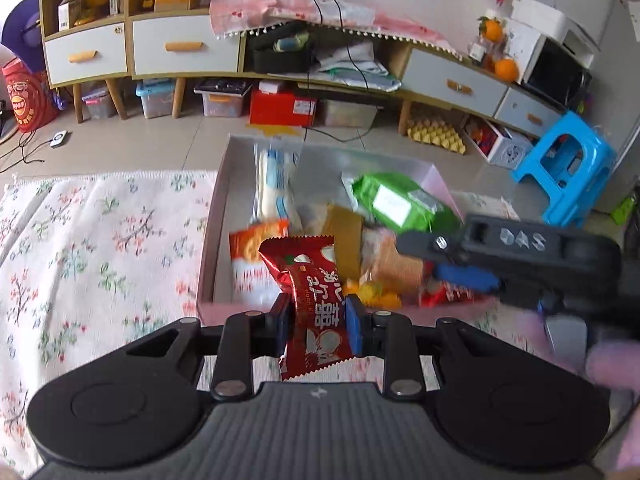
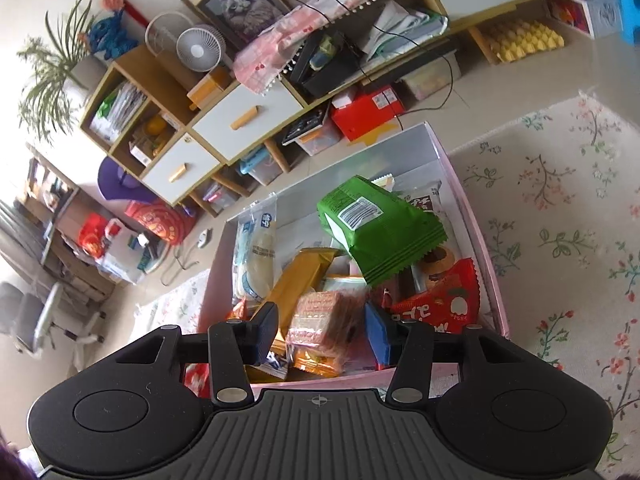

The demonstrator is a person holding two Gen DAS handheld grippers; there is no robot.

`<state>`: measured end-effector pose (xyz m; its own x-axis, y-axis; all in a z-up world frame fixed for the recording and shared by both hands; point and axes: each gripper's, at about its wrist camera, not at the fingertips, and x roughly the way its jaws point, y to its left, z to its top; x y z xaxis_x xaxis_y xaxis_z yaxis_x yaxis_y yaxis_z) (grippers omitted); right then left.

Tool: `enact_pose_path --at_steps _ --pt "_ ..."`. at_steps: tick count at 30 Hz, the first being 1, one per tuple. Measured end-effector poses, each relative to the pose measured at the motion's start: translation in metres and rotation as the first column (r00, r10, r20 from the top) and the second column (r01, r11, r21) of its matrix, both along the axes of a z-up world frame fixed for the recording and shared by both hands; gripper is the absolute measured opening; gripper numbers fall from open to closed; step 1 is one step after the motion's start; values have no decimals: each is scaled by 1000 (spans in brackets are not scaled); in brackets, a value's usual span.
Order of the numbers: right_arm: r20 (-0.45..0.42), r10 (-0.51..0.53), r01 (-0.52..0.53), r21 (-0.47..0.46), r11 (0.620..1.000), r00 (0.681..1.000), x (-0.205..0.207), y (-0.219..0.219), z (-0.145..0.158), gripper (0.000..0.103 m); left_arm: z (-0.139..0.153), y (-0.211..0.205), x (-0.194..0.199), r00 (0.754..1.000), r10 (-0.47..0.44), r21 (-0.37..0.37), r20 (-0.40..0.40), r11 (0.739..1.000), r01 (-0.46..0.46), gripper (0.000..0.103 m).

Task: Organize snacks
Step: 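Lift both packets, carry them over the pink box and lower them in, then open both tools to release the packets in the box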

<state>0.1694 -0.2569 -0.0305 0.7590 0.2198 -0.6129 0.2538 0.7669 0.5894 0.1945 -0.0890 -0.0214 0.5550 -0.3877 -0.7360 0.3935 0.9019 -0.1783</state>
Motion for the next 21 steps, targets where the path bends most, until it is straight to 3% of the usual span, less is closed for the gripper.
enact_pose_path --at_steps 12,13,15,16,18,21 --pt "24 -22 21 43 999 999 -4 -15 6 59 6 -25 27 997 24 10 76 1000 -25 30" --pt "26 -24 23 43 999 999 -4 -15 7 59 6 -25 27 996 30 6 80 1000 -31 33" --pt "28 -24 23 39 999 999 -6 -16 9 61 8 -23 24 995 50 -1 83 999 -50 60" --pt "30 -23 22 35 999 999 -7 -16 11 63 9 -22 21 994 60 -3 86 998 -60 66" --pt "33 -25 24 18 1000 999 -10 -16 16 69 11 -20 13 994 56 3 92 998 -56 71" --pt "39 -23 24 -24 999 999 -18 -15 27 71 14 -18 3 995 40 42 95 998 -44 78"
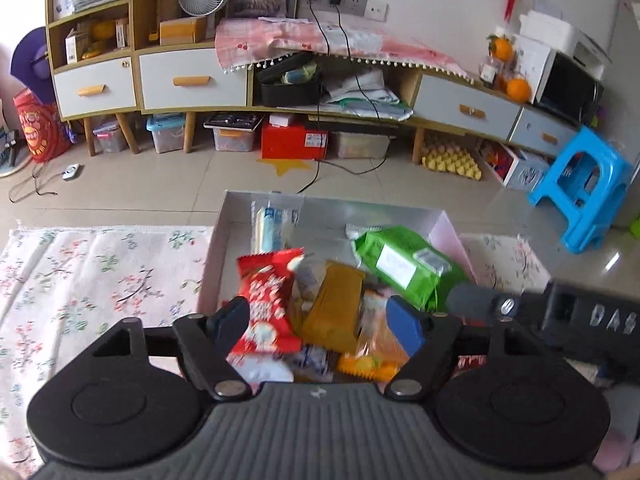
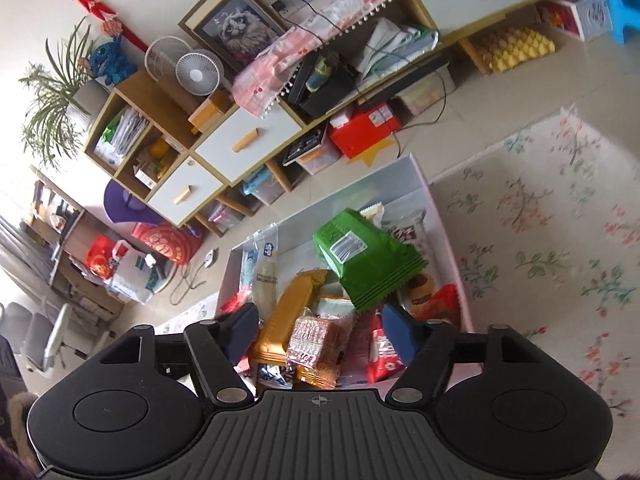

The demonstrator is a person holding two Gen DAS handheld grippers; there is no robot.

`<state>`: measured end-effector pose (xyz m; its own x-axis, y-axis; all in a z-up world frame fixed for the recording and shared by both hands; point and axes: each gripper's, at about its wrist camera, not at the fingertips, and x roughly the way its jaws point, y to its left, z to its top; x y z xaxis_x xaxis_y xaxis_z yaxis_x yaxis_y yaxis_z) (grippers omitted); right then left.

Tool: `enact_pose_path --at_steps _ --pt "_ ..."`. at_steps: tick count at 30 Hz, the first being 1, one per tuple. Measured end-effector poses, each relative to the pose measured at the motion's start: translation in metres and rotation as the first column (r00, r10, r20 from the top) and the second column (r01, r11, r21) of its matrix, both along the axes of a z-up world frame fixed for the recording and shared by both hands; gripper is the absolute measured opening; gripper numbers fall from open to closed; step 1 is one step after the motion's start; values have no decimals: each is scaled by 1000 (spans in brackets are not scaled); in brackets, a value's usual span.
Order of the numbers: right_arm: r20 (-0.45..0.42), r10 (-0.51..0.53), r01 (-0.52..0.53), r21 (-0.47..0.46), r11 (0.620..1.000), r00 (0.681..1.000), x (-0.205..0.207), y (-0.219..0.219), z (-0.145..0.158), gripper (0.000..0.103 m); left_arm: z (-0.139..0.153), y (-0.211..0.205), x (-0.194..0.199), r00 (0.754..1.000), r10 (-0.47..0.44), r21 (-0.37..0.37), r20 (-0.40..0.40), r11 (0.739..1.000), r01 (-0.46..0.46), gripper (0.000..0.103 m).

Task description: Organize snacks

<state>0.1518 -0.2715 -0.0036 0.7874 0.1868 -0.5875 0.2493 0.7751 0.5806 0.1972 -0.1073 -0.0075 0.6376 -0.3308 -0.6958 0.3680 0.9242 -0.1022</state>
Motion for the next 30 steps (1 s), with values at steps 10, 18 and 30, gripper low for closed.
enact_pose_path --at_steps 10,18,30 --pt "-26 -2 0 -107 994 1000 -38 17 32 82 15 22 -42 1000 19 9 -6 1000 -19 97" --pt "-75 -6 -8 -183 983 997 -74 38 47 90 20 42 -68 995 83 15 -52 997 -82 100" --pt "-169 -2 -51 -307 950 986 -96 67 34 91 13 57 -95 990 132 57 -43 990 -129 103"
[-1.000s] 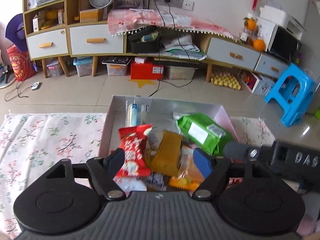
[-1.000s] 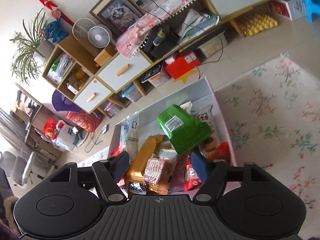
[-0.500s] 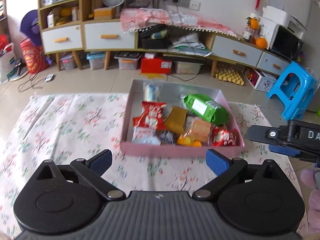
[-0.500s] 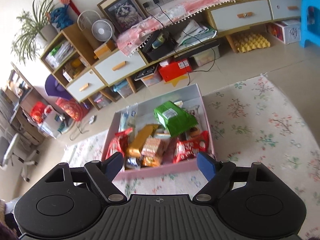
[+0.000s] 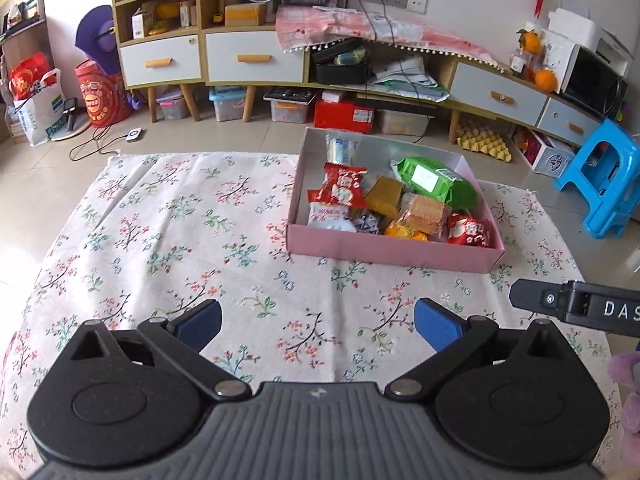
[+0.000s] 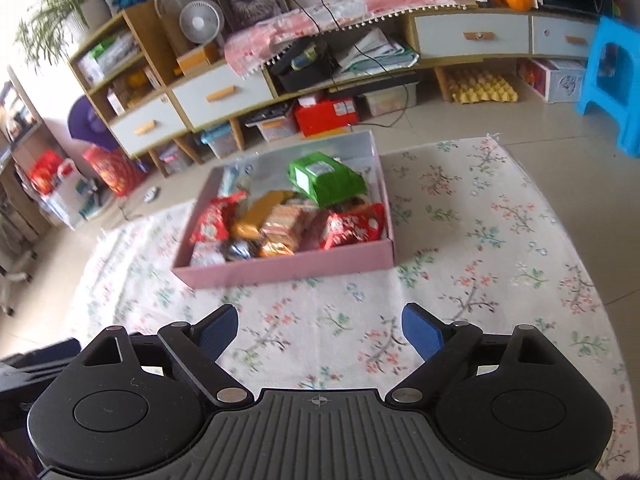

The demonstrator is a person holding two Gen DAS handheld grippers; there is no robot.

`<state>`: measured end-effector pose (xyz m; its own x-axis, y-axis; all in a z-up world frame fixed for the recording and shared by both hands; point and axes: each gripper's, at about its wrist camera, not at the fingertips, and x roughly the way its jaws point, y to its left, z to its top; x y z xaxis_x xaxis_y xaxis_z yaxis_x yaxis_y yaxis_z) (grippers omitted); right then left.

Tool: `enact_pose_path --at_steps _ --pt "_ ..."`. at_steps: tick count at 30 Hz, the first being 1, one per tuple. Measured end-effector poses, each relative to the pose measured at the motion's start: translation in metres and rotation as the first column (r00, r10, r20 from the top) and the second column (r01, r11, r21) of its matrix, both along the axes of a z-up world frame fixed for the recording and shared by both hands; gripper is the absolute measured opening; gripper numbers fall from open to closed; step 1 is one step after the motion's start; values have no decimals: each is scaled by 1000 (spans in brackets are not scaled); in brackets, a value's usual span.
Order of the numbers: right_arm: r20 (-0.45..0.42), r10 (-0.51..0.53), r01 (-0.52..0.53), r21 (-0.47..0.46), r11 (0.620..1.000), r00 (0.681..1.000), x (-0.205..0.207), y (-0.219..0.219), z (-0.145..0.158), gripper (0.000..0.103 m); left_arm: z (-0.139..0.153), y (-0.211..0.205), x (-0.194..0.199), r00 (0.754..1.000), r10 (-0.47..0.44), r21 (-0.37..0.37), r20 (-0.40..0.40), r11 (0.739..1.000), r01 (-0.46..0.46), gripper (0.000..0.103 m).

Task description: Organize snacks

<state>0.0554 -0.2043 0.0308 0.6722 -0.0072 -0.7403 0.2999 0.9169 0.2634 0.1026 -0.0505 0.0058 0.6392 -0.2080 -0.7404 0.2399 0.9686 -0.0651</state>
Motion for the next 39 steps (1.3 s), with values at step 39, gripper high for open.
enact_pose_path --at_steps 39 --pt "-83 25 -33 -99 995 996 4 19 -15 92 -7 -3 -7 999 45 78 -22 996 -43 103"
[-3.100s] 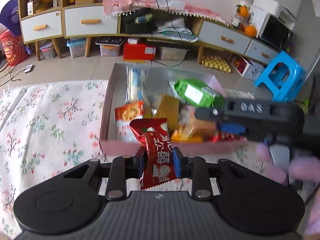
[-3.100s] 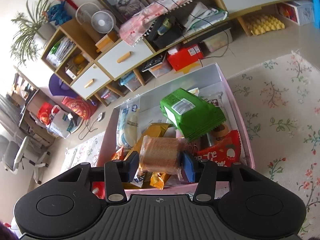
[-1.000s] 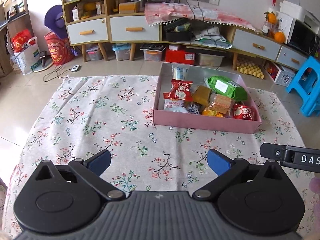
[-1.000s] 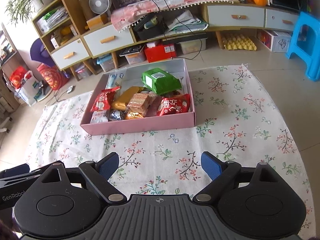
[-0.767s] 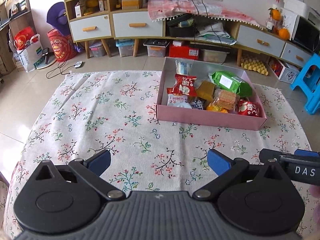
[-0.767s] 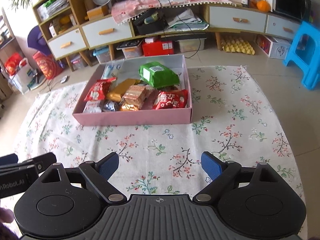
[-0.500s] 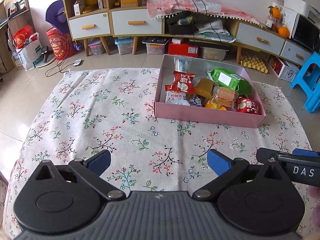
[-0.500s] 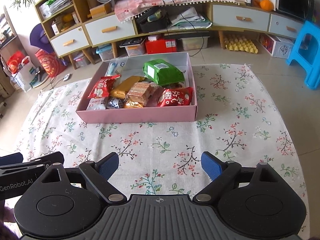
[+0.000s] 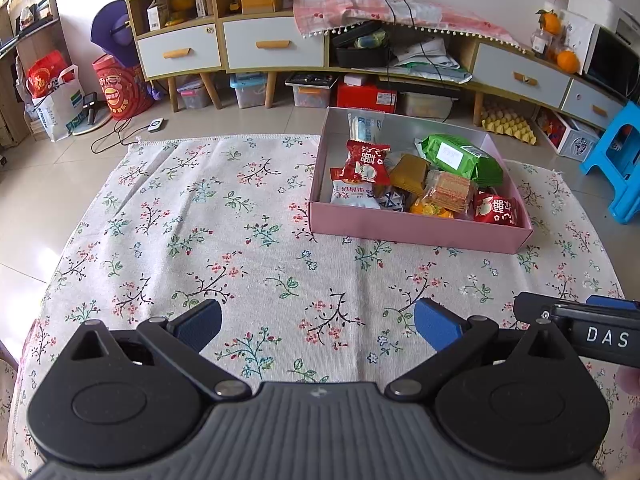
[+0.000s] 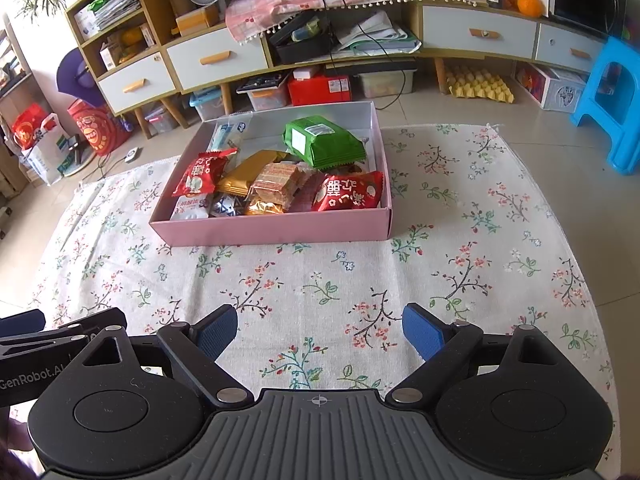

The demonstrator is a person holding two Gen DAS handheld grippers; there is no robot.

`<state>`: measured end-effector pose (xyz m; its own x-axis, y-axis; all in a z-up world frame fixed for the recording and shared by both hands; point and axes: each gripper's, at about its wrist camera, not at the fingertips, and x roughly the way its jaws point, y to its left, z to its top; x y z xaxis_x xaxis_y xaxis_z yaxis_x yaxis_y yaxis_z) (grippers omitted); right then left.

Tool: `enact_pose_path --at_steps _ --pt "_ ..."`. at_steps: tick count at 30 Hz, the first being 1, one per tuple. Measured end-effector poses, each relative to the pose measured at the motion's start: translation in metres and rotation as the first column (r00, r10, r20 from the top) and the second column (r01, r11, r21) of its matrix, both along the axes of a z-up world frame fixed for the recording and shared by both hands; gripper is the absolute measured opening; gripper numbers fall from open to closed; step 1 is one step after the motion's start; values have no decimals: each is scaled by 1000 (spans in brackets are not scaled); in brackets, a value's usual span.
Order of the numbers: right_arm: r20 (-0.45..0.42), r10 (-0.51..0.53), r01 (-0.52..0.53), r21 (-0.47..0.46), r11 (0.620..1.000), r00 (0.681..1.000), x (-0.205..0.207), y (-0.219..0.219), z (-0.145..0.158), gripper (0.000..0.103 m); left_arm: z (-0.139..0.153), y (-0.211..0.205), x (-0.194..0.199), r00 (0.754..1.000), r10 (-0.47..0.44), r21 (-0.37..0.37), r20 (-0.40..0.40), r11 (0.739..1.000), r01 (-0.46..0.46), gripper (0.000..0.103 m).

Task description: Organize snacks

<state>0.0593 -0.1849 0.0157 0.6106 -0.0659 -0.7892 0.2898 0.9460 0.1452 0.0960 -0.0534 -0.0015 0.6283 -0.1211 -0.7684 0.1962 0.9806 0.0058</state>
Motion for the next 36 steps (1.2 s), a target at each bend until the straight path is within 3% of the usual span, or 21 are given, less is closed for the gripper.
enact_pose_path --at_steps 36 --pt "-5 -14 14 0 1000 1000 -1 -4 -2 92 0 -2 -1 1000 9 19 -9 1000 -8 102"
